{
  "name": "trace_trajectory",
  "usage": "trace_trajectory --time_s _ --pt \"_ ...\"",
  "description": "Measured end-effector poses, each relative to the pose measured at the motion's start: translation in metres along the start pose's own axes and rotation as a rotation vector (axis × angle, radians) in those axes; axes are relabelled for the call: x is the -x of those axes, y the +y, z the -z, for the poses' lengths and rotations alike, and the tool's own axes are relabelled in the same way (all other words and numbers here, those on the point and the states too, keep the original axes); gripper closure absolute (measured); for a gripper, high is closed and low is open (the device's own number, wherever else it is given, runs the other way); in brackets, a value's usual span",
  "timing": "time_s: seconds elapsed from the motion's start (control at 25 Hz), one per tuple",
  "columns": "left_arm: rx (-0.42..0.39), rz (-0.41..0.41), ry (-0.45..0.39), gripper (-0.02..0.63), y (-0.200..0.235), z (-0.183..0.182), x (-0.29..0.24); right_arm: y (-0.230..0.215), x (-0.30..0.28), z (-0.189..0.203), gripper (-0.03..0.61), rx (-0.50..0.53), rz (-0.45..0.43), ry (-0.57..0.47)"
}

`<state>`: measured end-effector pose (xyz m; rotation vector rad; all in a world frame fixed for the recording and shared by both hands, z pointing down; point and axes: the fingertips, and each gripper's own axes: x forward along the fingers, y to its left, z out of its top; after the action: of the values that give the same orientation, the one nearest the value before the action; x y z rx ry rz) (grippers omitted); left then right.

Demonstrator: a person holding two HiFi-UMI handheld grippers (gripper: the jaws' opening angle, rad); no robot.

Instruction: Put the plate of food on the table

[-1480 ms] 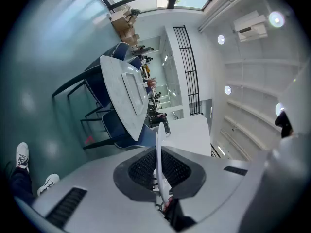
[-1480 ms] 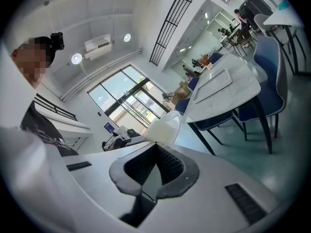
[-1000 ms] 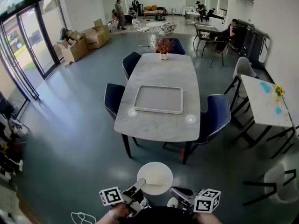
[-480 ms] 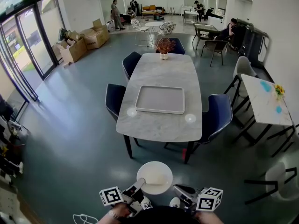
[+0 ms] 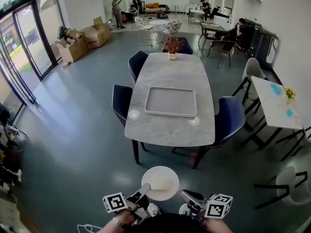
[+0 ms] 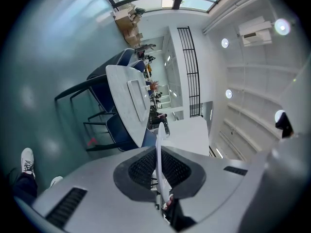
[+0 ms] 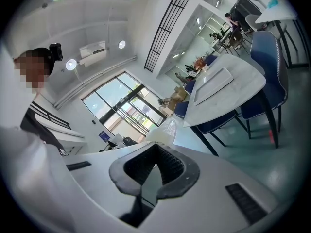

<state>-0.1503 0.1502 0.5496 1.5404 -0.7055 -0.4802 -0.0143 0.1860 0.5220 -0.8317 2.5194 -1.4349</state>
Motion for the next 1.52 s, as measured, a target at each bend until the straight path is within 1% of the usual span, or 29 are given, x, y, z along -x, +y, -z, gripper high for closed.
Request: trace_trajectory --time_s 0.36,0.64,0.84,1.08,1.16,1.32,1.52 --pt "0.002 0.001 0.004 0.591 0.012 -0.034 0.025 0.009 -0.039 0.013 0.568 -0.021 0.01 -0.019" --pt "0.011 0.003 -0.027 0.591 0.017 -0.047 0.037 0.013 -0.056 0.014 0.568 -0.026 -0.002 0.003" --pt "0.034 -0.013 -0.063 0.591 0.024 -0.055 0.035 0.005 -0.066 0.007 0.568 -0.037 -0.018 0.029" --pt "0.036 -0.038 -0.116 0.591 0.025 -0.071 0.018 -0.01 -0.077 -0.02 0.568 -0.04 -0.05 0.058" --pt "0.032 -0.042 -0.126 0.591 0.023 -0.076 0.005 -0.019 -0.078 -0.034 0.568 -0.039 -0.056 0.061" --pt "0.021 -0.046 -0.14 0.591 0.016 -0.086 -0.028 -0.035 -0.079 -0.071 0.568 -0.004 -0.054 0.07" --pt "0.036 -0.06 -0.147 0.591 0.014 -0.091 -0.079 -0.067 -0.075 -0.106 0.568 -0.06 -0.08 0.07"
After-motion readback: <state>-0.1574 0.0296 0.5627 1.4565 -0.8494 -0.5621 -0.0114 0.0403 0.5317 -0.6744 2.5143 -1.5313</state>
